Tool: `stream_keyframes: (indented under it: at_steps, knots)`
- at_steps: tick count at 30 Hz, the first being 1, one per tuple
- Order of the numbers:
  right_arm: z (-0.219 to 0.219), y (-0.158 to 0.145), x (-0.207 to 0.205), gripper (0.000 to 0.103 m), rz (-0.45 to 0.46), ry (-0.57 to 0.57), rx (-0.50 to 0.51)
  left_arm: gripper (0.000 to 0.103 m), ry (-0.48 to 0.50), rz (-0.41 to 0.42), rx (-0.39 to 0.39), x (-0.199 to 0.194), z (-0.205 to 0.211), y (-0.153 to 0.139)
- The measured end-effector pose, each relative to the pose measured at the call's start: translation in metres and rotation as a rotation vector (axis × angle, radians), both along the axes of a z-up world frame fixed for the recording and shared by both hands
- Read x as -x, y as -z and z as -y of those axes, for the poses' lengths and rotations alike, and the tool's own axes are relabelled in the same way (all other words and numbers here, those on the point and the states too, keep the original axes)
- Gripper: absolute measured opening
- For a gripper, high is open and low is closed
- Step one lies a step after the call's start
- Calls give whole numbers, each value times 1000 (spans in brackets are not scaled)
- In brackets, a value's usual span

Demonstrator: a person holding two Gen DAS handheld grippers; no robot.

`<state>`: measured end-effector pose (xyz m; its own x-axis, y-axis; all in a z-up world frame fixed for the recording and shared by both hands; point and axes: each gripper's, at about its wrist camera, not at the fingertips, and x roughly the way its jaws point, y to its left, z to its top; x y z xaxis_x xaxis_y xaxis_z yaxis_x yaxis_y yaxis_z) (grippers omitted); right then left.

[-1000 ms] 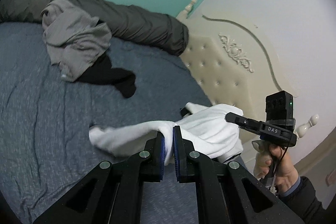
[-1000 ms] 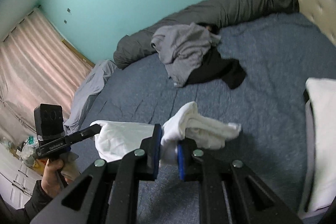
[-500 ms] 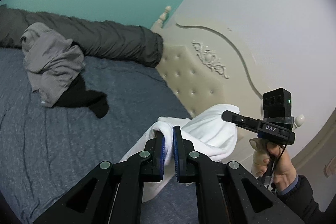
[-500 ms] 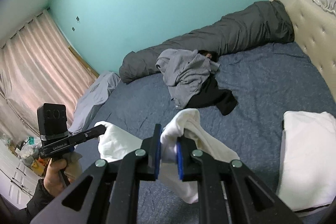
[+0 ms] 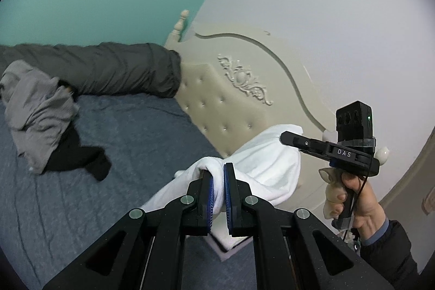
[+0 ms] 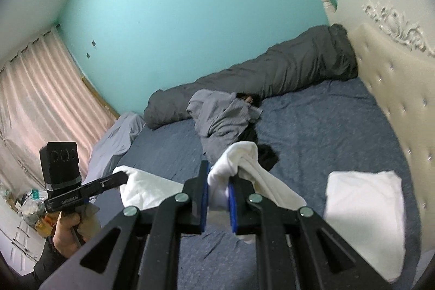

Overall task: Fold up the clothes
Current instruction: 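Lift the folded white shirt off the bed with both grippers, then carry the folded white shirt with both grippers and lower it onto the clothes stack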

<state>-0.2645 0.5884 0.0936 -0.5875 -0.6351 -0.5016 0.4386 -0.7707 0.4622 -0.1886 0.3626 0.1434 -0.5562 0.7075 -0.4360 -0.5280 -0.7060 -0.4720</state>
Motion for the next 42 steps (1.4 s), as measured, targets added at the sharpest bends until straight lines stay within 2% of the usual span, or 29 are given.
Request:
stream_keyframes:
  at_steps: [6,13,18,22,26,30,32,35,42]
  knots:
    - [-36,-20,28,11,-30,45,-55,7,20,0,1,36,-47,-11]
    - [-77,-19,72,11,-44,103,-70,7,50,5,19,85,-110,-14]
    - [-107,-14,111,11,-50,158,-87,7,53,10,17,125,-144,-10]
    - [-131,-12,139,11,-72,208,-97,7,50,-4,54,152,-172,-5]
    - [-155,-1,157,11,-101,251,-124,7,54,10,78,170,-196,17]
    - [-177,32,163,11,-53,278,-150,7,107,89,103,162,-219,70]
    - [-188,54,158,11,-13,284,-171,6,142,122,99,152,-226,93]
    - [-206,85,139,11,35,279,-150,6,163,181,94,131,-230,126]
    - [-229,143,75,11,129,247,-106,6,216,187,139,65,-242,158]
